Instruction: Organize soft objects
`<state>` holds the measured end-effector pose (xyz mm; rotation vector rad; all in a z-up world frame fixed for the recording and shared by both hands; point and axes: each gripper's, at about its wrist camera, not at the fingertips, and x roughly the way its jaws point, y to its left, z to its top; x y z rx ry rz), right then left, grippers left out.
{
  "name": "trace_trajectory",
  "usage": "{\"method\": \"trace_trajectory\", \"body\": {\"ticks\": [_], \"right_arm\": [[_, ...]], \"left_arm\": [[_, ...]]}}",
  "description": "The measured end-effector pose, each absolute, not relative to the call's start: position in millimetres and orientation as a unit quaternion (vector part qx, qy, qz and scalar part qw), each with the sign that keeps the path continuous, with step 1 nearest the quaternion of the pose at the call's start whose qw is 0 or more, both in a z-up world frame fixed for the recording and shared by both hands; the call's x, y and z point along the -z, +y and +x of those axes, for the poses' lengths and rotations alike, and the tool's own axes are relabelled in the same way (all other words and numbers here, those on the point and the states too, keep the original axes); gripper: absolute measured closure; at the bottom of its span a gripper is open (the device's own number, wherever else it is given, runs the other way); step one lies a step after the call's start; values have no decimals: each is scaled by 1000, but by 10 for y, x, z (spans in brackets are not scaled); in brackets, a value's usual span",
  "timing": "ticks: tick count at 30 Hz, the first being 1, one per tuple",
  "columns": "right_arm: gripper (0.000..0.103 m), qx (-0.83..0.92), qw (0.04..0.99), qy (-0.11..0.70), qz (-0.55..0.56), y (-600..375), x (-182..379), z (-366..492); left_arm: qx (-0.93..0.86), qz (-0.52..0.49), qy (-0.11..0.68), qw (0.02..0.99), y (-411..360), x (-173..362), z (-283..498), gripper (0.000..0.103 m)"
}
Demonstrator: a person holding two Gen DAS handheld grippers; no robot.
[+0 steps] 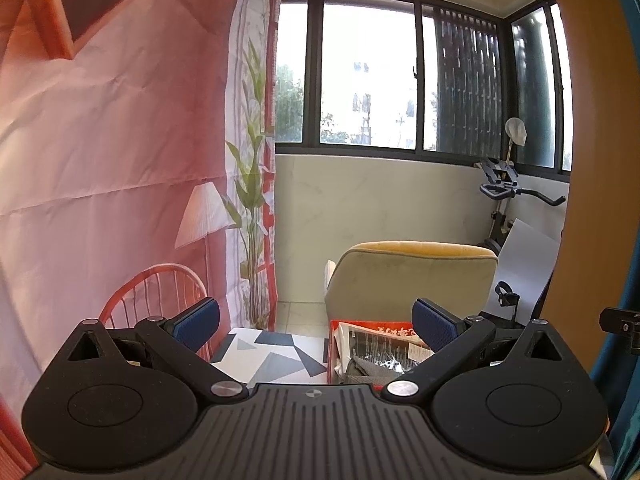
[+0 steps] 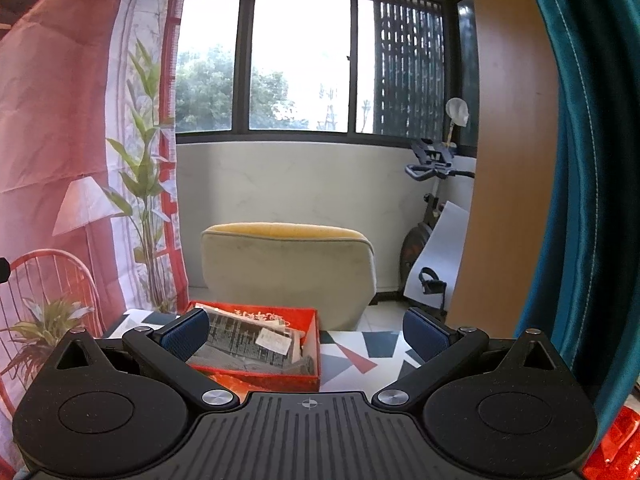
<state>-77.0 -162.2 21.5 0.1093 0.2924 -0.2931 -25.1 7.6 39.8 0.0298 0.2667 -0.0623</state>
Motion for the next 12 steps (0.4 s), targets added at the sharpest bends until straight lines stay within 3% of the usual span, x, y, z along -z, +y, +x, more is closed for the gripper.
{"method": "trace_trajectory", "body": {"ticks": [12], "right_arm": [[0, 147, 977, 146, 55, -1636, -181, -758]], "left_arm": [[29, 16, 132, 991, 92, -395, -235, 0]]}}
